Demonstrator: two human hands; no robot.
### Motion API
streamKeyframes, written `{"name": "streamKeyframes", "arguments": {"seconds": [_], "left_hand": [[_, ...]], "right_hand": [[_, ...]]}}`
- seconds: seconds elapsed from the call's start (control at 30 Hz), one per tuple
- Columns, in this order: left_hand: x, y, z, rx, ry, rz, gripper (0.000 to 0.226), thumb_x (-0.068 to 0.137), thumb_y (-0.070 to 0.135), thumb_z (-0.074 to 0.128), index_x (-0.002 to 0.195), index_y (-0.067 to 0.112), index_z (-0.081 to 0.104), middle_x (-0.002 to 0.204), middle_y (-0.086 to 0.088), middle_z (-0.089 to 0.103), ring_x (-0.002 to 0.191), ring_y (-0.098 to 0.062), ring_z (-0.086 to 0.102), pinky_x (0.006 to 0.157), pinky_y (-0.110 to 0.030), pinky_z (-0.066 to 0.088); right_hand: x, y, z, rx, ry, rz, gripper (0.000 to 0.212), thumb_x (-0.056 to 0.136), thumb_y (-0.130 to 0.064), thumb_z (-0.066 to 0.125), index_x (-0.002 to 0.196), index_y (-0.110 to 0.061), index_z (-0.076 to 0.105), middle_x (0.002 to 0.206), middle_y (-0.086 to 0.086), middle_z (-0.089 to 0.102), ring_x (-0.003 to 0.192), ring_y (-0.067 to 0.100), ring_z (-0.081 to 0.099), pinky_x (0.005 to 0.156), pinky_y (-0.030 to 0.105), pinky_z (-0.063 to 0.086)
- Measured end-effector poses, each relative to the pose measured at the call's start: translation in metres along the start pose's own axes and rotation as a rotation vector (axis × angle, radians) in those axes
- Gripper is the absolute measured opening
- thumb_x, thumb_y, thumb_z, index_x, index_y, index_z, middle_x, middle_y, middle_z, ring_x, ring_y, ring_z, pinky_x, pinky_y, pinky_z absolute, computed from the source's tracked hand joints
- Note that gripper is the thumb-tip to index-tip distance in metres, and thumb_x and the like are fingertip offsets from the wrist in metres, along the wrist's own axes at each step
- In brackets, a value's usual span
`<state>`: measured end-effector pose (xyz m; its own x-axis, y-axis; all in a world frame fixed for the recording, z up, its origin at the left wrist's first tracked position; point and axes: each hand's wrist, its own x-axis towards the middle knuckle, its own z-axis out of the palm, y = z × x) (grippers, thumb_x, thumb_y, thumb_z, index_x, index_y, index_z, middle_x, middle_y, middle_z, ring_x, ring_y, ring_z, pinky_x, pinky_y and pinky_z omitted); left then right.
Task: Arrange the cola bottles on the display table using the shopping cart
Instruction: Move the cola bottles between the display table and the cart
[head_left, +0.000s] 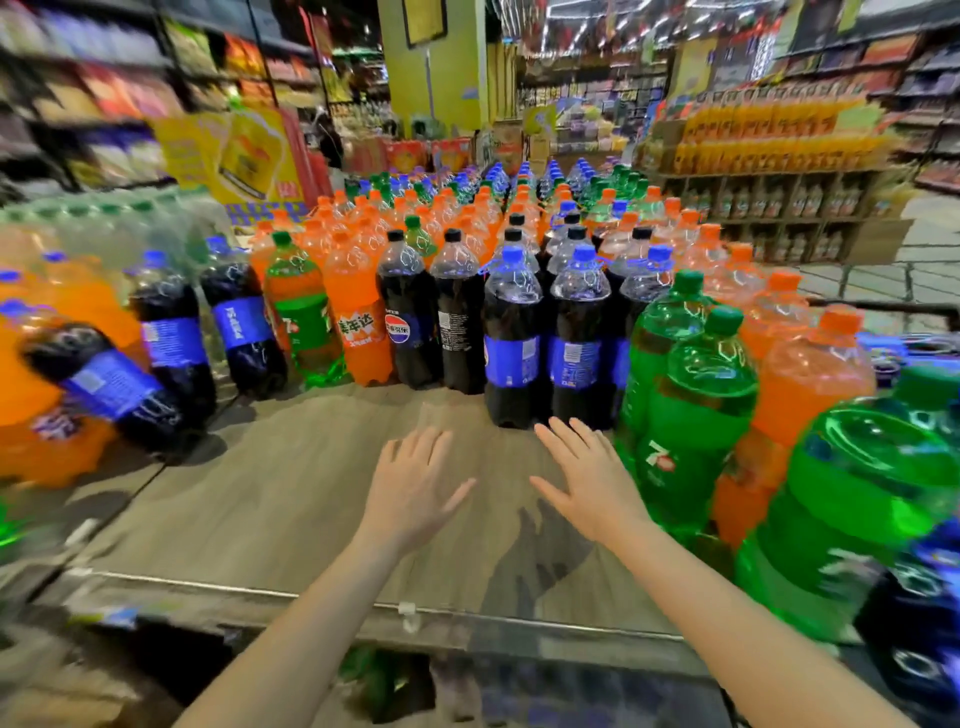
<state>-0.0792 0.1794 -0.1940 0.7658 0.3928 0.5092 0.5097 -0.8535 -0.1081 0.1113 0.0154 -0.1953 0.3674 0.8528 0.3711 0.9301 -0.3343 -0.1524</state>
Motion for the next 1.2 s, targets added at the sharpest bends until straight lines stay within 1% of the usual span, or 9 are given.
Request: {"name": "streamKeyframes", "arguments": {"seconds": [0.27, 0.4, 0.53, 0.63, 0.7, 0.87, 1.0, 1.1, 1.2], "left_hand": [[-0.1, 0.058, -0.041, -0.014, -0.038, 0.023, 0.068, 0.091, 0.061, 0.034, 0.12, 0.008, 0.065, 0.12, -0.01, 0.065, 0.103, -0.027, 0.064, 0.086, -0.042, 0.051], [-0.138, 0.084, -0.055, -0.024, -0.087, 0.039, 0.067, 0.092, 0.062, 0.035, 0.12, 0.01, 0.066, 0.119, -0.007, 0.067, 0.105, -0.025, 0.064, 0.086, -0.041, 0.052], [-0.165, 0.11, -0.06, -0.037, -0.123, 0.049, 0.066, 0.091, 0.062, 0.036, 0.121, 0.011, 0.066, 0.12, -0.007, 0.066, 0.108, -0.026, 0.064, 0.088, -0.046, 0.053], [-0.178, 0.139, -0.062, -0.056, -0.128, 0.053, 0.065, 0.09, 0.062, 0.037, 0.121, 0.011, 0.065, 0.121, -0.007, 0.066, 0.108, -0.026, 0.063, 0.089, -0.044, 0.051], [-0.183, 0.164, -0.061, -0.074, -0.13, 0.052, 0.064, 0.09, 0.061, 0.039, 0.121, 0.011, 0.065, 0.123, -0.009, 0.065, 0.108, -0.027, 0.062, 0.088, -0.042, 0.051], [-0.188, 0.25, -0.056, -0.138, -0.122, 0.014, 0.062, 0.087, 0.058, 0.044, 0.119, 0.01, 0.065, 0.121, -0.009, 0.064, 0.103, -0.029, 0.063, 0.082, -0.041, 0.051], [-0.179, 0.341, -0.05, -0.151, -0.161, 0.001, 0.062, 0.085, 0.059, 0.042, 0.117, 0.012, 0.067, 0.123, -0.007, 0.065, 0.104, -0.027, 0.065, 0.083, -0.041, 0.053], [-0.165, 0.4, -0.042, -0.161, -0.206, 0.008, 0.062, 0.087, 0.06, 0.04, 0.118, 0.014, 0.067, 0.124, -0.005, 0.065, 0.105, -0.025, 0.065, 0.083, -0.04, 0.053], [-0.146, 0.451, -0.034, -0.211, -0.26, 0.036, 0.062, 0.088, 0.059, 0.04, 0.121, 0.013, 0.065, 0.127, -0.006, 0.063, 0.108, -0.026, 0.063, 0.083, -0.042, 0.053]], "right_hand": [[-0.117, -0.02, -0.023, 0.058, -0.074, -0.015, 0.068, 0.086, -0.059, 0.036, 0.141, -0.019, 0.046, 0.143, 0.005, 0.049, 0.13, 0.028, 0.046, 0.107, 0.048, 0.036], [-0.169, -0.016, -0.03, 0.089, -0.126, -0.038, 0.068, 0.088, -0.06, 0.036, 0.145, -0.024, 0.039, 0.149, 0.001, 0.041, 0.137, 0.026, 0.036, 0.113, 0.044, 0.029], [-0.211, 0.0, -0.036, 0.109, -0.193, -0.042, 0.064, 0.094, -0.053, 0.047, 0.149, -0.027, 0.03, 0.154, -0.003, 0.03, 0.143, 0.02, 0.024, 0.116, 0.034, 0.016], [-0.241, 0.019, -0.043, 0.126, -0.215, -0.038, 0.067, 0.091, -0.061, 0.034, 0.148, -0.025, 0.032, 0.153, -0.001, 0.032, 0.141, 0.021, 0.028, 0.115, 0.037, 0.021], [-0.259, 0.038, -0.045, 0.147, -0.225, -0.04, 0.071, 0.088, -0.063, 0.028, 0.147, -0.023, 0.036, 0.152, 0.0, 0.036, 0.14, 0.022, 0.031, 0.115, 0.04, 0.026], [-0.305, 0.102, -0.056, 0.147, -0.269, -0.068, 0.069, 0.087, -0.059, 0.037, 0.144, -0.021, 0.042, 0.146, 0.003, 0.044, 0.133, 0.026, 0.042, 0.11, 0.043, 0.035], [-0.348, 0.169, -0.079, 0.133, -0.263, -0.074, 0.065, 0.086, -0.056, 0.04, 0.139, -0.019, 0.048, 0.14, 0.006, 0.052, 0.125, 0.027, 0.051, 0.103, 0.044, 0.043], [-0.375, 0.223, -0.097, 0.113, -0.275, -0.032, 0.065, 0.087, -0.057, 0.037, 0.139, -0.021, 0.048, 0.139, 0.003, 0.052, 0.126, 0.026, 0.05, 0.105, 0.043, 0.041], [-0.396, 0.275, -0.113, 0.114, -0.261, 0.019, 0.06, 0.089, -0.051, 0.049, 0.14, -0.02, 0.047, 0.141, 0.004, 0.051, 0.129, 0.028, 0.048, 0.106, 0.045, 0.04]]}}
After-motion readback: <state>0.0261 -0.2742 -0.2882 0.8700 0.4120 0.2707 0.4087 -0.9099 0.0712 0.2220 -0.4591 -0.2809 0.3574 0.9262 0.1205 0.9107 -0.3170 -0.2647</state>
